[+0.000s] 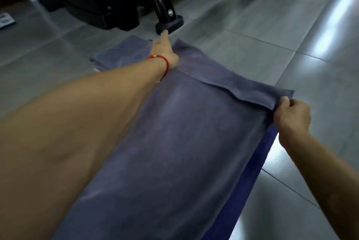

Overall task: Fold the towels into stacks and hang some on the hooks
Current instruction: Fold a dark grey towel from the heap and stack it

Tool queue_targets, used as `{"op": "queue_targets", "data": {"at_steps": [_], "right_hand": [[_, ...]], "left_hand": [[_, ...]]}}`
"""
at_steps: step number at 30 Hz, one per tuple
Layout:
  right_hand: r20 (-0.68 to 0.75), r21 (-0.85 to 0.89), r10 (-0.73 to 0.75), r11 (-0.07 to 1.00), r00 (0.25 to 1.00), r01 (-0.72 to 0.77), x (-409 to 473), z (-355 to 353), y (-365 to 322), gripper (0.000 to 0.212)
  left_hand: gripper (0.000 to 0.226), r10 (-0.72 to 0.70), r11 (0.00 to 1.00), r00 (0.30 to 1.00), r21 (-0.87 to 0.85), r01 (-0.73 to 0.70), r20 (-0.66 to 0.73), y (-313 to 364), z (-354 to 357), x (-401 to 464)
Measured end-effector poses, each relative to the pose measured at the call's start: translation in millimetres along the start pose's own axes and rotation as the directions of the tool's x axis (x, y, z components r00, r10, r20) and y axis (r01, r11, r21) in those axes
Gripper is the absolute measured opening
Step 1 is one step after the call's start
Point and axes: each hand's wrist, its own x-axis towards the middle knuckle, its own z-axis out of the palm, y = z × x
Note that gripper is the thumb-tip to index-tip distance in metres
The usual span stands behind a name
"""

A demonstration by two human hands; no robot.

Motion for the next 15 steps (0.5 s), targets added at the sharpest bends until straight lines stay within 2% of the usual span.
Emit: {"op": "queue_targets", "data": {"at_steps": [2, 3, 4, 5, 6, 8, 10, 12, 13, 15], "right_hand": [[0.118, -0.182, -0.084, 0.978, 0.989, 0.105, -15, 8, 8, 0.044], [0.191, -0.272, -0.171, 0.937, 0.967, 0.220, -31, 14, 20, 0.050], [0.275, -0.357, -0.302, 0.849, 0.913, 0.389, -50, 19, 33, 0.057], [0.390, -0.421, -0.441, 0.695, 0.809, 0.582, -73, 24, 45, 0.061], [0.520, -0.414, -0.534, 0.524, 0.666, 0.744, -97, 30, 59, 0.063], [0.707, -0.275, -0.596, 0.265, 0.381, 0.924, -139, 41, 80, 0.068], [0.811, -0.116, -0.562, 0.116, 0.162, 0.986, -176, 50, 85, 0.070], [0.859, 0.016, -0.511, -0.003, -0.016, 1.000, -207, 55, 80, 0.070], [0.867, 0.073, -0.491, -0.046, -0.086, 0.996, -220, 58, 75, 0.070], [0.871, 0.144, -0.460, -0.099, -0.174, 0.985, -244, 63, 63, 0.068]], "left_hand": [[0.080, 0.035, 0.995, 0.991, 0.085, -0.046, 0.133, -24, 26, -23], [0.081, 0.063, 0.987, 0.978, 0.132, -0.091, 0.200, -43, 39, -43], [0.081, 0.091, 0.976, 0.960, 0.170, -0.139, 0.264, -66, 52, -67], [0.078, 0.106, 0.962, 0.943, 0.207, -0.178, 0.316, -91, 62, -95], [0.073, 0.105, 0.947, 0.931, 0.250, -0.201, 0.350, -119, 70, -127], [0.062, 0.115, 0.911, 0.928, 0.334, -0.241, 0.355, -177, 73, -203], [0.060, 0.177, 0.874, 0.947, 0.400, -0.276, 0.266, -228, 61, -275], [0.061, 0.176, 0.844, 0.969, 0.480, -0.239, 0.174, -278, 44, -331], [0.065, 0.141, 0.837, 0.979, 0.511, -0.198, 0.148, -299, 32, -357], [0.081, -0.014, 0.873, 0.994, 0.486, -0.042, 0.110, -332, 10, -411]]}}
